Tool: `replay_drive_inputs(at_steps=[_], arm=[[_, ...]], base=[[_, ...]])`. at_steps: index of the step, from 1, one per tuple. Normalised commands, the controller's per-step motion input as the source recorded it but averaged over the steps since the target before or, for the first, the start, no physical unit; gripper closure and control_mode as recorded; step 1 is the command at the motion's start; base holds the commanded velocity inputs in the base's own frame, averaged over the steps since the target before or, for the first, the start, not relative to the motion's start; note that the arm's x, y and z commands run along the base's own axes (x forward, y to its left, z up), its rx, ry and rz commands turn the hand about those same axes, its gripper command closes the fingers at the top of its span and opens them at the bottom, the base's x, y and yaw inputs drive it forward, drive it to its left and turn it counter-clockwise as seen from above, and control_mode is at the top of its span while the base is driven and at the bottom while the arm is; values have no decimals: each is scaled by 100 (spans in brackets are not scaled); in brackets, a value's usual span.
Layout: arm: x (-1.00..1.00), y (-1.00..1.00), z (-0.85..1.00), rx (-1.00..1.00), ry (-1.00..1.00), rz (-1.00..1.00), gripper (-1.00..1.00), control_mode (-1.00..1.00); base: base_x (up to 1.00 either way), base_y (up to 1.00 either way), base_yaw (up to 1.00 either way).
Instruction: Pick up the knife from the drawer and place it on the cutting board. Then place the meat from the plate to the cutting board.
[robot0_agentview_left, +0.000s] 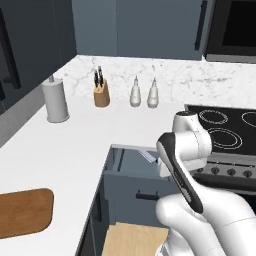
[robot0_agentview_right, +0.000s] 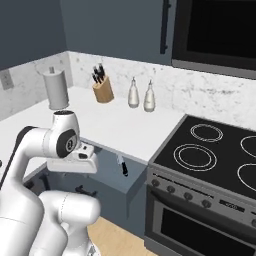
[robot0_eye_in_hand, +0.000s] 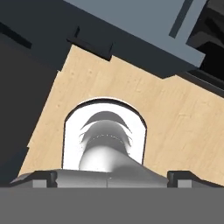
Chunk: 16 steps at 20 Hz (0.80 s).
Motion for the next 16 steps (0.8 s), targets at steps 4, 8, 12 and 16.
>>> replay_drive_inputs(at_steps=[4,8,12,16], arm=[[0,0,0,0,0,0,-100,100],[0,0,0,0,0,0,-100,100],[0,0,0,0,0,0,-100,100],[21,0,-7,0,-3,0,-100,-100]], base=[[-35,17,13],[-26,7,10],[-10,21,8],[7,4,0]])
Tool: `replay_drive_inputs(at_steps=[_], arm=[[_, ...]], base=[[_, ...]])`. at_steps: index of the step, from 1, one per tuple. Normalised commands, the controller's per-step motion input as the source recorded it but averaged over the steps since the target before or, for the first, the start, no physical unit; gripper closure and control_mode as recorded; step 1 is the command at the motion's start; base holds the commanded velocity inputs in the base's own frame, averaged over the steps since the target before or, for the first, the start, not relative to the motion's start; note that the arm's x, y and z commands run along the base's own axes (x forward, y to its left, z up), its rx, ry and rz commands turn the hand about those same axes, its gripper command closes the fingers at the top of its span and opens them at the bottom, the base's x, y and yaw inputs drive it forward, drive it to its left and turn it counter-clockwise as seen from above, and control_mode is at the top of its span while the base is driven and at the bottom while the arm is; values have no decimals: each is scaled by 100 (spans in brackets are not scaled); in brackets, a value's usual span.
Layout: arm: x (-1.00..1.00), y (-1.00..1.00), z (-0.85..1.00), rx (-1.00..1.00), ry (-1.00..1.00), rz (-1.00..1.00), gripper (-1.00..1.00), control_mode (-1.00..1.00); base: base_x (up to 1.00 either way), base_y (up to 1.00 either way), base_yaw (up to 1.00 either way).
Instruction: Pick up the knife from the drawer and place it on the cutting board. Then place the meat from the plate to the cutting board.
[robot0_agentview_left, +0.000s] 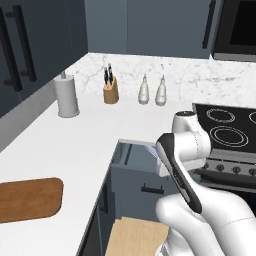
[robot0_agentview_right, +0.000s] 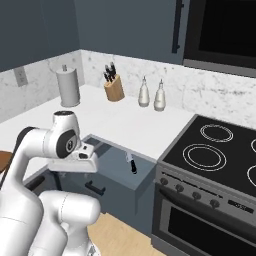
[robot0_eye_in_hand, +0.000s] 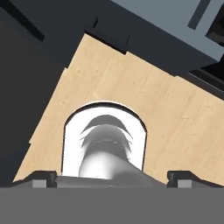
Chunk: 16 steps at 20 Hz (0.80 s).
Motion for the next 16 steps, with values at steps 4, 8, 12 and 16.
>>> replay_drive_inputs(at_steps=[4,8,12,16], arm=[[72,-18,-35,0,-8,-2,-100,-100],[91,-25,-41,0,-1,-7,-100,-100],[96,-18,-28,1,0,-10,-100,-100],[97,-7,-12,7,0,-6,-100,-100]], base=[[0,0,0],[0,0,0],[0,0,0],[0,0,0]])
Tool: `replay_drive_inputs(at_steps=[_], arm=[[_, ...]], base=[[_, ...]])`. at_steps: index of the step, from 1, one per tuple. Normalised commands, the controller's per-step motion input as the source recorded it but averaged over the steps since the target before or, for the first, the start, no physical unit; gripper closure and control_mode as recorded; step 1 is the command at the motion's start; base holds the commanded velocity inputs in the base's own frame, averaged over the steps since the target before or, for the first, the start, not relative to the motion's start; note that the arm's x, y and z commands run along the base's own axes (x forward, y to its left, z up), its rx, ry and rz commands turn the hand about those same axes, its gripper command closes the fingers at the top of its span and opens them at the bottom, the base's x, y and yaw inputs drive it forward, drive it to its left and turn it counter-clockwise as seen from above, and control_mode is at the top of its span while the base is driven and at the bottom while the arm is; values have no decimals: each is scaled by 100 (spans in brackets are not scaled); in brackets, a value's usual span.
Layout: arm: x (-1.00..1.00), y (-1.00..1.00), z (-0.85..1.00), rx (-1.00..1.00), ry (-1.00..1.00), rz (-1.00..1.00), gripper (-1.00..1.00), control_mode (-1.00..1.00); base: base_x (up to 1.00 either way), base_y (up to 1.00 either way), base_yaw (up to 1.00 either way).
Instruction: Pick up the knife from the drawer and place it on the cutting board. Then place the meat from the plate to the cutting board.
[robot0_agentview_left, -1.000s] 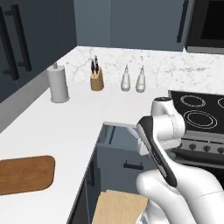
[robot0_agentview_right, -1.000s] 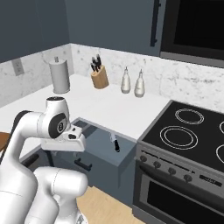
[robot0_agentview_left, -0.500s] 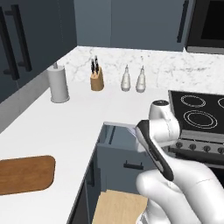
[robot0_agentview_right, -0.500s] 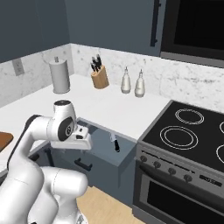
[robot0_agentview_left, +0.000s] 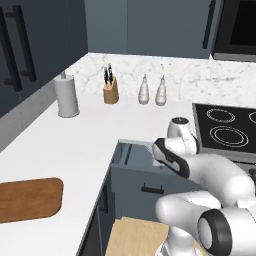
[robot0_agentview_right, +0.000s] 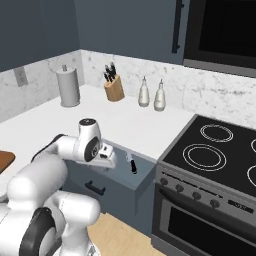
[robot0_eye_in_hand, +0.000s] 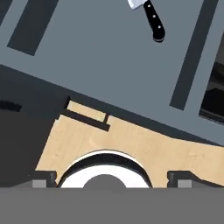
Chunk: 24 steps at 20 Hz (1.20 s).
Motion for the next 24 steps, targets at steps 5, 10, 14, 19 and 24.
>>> replay_drive_inputs(at_steps=[5,10,14,19,24], arm=[[74,-3,-19,7,2,-7,-100,-100],[49,-4,-35,0,6,-7,-100,-100],[36,0,-39,0,5,-8,-100,-100],[34,0,-34,0,9,-6,-100,-100],[18,0,-54,0,12,-6,-100,-100]], base=[[0,0,0],[0,0,0],[0,0,0],[0,0,0],[0,0,0]])
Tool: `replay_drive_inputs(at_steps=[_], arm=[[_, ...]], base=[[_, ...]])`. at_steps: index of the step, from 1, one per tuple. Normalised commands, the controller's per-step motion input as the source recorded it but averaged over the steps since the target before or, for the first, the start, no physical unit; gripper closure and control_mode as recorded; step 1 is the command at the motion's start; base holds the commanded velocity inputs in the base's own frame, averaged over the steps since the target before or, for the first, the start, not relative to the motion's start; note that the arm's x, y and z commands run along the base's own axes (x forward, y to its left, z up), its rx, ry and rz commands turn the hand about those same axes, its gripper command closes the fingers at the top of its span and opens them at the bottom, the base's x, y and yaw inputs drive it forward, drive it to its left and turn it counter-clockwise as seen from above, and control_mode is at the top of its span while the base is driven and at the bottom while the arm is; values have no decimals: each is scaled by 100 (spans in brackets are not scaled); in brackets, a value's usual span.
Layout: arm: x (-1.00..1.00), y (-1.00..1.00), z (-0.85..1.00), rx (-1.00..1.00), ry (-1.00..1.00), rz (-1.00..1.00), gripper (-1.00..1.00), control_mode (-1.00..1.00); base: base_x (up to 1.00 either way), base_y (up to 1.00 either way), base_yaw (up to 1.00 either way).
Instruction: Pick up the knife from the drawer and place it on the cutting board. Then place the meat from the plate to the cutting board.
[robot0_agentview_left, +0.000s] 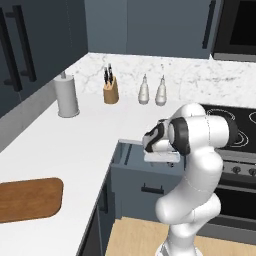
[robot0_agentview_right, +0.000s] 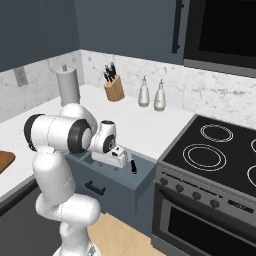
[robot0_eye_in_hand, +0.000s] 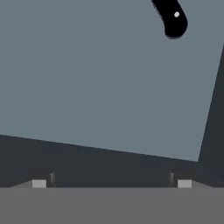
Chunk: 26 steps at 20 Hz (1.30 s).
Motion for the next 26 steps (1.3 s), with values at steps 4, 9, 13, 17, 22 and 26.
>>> replay_drive_inputs(at_steps=[4,9,13,17,22,26], arm=[[14,0,-51,0,5,-5,-100,-100],[3,0,-33,0,0,-3,-100,-100],[-49,-3,-12,3,2,0,-100,-100],[-100,-1,-1,5,1,0,-100,-100],[-96,0,0,3,5,0,-100,-100],[-36,3,7,2,7,0,-100,-100]], base=[[0,0,0],[0,0,0],[0,0,0],[0,0,0],[0,0,0],[0,0,0]])
